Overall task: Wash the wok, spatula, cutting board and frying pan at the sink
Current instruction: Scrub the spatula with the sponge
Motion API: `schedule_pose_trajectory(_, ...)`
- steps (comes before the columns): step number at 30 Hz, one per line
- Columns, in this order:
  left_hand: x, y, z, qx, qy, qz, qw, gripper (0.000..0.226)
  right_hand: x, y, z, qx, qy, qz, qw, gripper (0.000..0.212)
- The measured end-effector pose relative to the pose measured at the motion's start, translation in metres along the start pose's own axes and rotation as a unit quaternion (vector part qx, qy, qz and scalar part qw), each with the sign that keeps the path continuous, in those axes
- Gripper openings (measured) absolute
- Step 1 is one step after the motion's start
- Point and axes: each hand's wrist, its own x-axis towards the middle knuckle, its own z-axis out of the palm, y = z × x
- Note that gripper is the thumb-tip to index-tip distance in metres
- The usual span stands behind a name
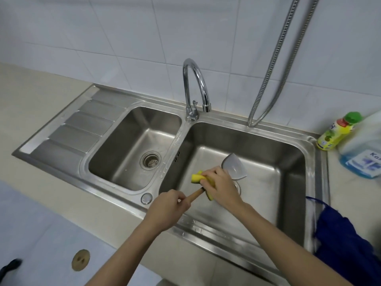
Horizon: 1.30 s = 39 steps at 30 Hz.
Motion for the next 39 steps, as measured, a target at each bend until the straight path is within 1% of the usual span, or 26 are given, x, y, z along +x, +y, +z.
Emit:
schedule_pose_trajectory(1,-0.001,-0.003,0.003,0.007,0.013,0.001,1.000,0.020,-0.002,-0.002,0.000,0.000,0.012,-0.002,1.000,0.030)
schedule_pose_trajectory(2,-0.003,-0.006,0.006,0.027,0.033,0.009,0.999,0.018,-0.002,-0.001,-0.001,-0.029,0.034,-0.005,0.999,0.030)
schedule_pose_trajectory(3,-0.005,-0.010,0.009,0.061,0.057,0.023,0.996,0.017,0.002,0.005,-0.003,-0.089,0.063,-0.006,0.994,0.027)
schedule_pose_trajectory(5,-0.010,-0.018,0.015,0.131,0.100,0.057,0.985,0.017,0.015,0.018,-0.013,-0.232,0.093,0.015,0.968,0.011)
schedule_pose_trajectory(6,-0.013,-0.021,0.017,0.144,0.113,0.070,0.981,0.017,0.021,0.021,-0.021,-0.285,0.086,0.024,0.954,0.004)
schedule_pose_trajectory(7,-0.015,-0.022,0.018,0.150,0.124,0.078,0.978,0.016,0.027,0.022,-0.027,-0.323,0.077,0.024,0.943,0.004)
schedule_pose_trajectory(9,-0.015,-0.021,0.016,0.168,0.148,0.079,0.971,0.012,0.034,0.021,-0.033,-0.345,0.066,0.009,0.936,0.009)
schedule_pose_trajectory(11,-0.012,-0.021,0.015,0.178,0.172,0.076,0.966,0.010,0.041,0.015,-0.039,-0.323,0.069,0.009,0.944,0.005)
schedule_pose_trajectory(15,-0.013,-0.027,0.015,0.180,0.152,0.045,0.971,0.016,0.051,0.002,-0.050,-0.265,0.070,0.058,0.960,0.017)
schedule_pose_trajectory(19,-0.014,-0.034,0.010,0.156,0.161,0.023,0.974,0.016,0.064,-0.009,-0.058,-0.135,0.085,0.124,0.979,0.016)
schedule_pose_trajectory(22,-0.015,-0.039,0.009,0.151,0.178,0.025,0.972,0.017,0.076,-0.014,-0.062,-0.069,0.076,0.166,0.981,0.012)
schedule_pose_trajectory(25,-0.017,-0.046,0.011,0.160,0.186,0.013,0.969,0.030,0.084,-0.017,-0.068,0.084,0.078,0.229,0.967,0.013)
schedule_pose_trajectory(26,-0.017,-0.049,0.011,0.164,0.197,0.014,0.967,0.032,0.086,-0.016,-0.070,0.102,0.080,0.239,0.962,0.013)
schedule_pose_trajectory(27,-0.017,-0.053,0.011,0.167,0.208,0.022,0.964,0.032,0.087,-0.013,-0.073,0.080,0.079,0.236,0.965,0.012)
schedule_pose_trajectory(29,-0.021,-0.062,0.010,0.165,0.234,0.039,0.957,0.029,0.091,-0.009,-0.075,-0.053,0.048,0.214,0.974,0.013)
schedule_pose_trajectory(31,-0.024,-0.069,0.011,0.185,0.256,0.054,0.947,0.032,0.092,-0.007,-0.075,-0.139,0.008,0.218,0.966,0.020)
schedule_pose_trajectory(33,-0.028,-0.074,0.012,0.196,0.275,0.073,0.938,0.037,0.091,-0.001,-0.075,-0.143,-0.018,0.239,0.960,0.027)
schedule_pose_trajectory(35,-0.030,-0.074,0.013,0.191,0.292,0.090,0.933,0.036,0.088,0.004,-0.076,-0.115,-0.025,0.269,0.956,0.036)
schedule_pose_trajectory(37,-0.027,-0.070,0.012,0.192,0.296,0.095,0.931,0.036,0.083,0.007,-0.071,-0.090,-0.005,0.283,0.955,0.041)
schedule_pose_trajectory(39,-0.021,-0.065,0.011,0.207,0.291,0.086,0.930,0.040,0.070,0.003,-0.058,-0.086,0.027,0.248,0.965,0.041)
